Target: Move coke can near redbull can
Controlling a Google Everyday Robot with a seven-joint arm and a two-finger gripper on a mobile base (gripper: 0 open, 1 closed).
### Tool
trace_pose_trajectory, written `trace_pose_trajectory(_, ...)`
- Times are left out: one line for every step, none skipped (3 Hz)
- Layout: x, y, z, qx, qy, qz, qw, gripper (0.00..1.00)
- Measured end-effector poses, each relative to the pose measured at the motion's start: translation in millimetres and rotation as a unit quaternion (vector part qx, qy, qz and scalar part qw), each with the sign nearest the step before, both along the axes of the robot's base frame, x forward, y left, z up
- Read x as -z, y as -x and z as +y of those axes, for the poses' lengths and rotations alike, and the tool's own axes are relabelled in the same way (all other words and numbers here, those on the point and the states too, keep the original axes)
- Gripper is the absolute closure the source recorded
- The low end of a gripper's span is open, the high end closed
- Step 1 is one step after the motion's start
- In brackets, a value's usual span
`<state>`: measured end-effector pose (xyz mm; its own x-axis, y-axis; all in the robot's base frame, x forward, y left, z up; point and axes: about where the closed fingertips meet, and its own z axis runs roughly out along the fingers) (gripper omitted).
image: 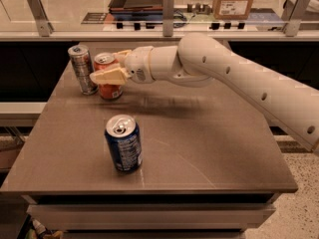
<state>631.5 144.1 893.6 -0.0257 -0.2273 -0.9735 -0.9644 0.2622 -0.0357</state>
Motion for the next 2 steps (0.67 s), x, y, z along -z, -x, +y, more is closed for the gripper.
trace_pose_trajectory(-0.1, 1.0, 2.4, -0.002, 0.0, 0.0, 1.0, 0.0)
trace_pose_trajectory(-0.1, 1.1, 2.5, -0.002, 0.0, 0.0, 1.0, 0.0)
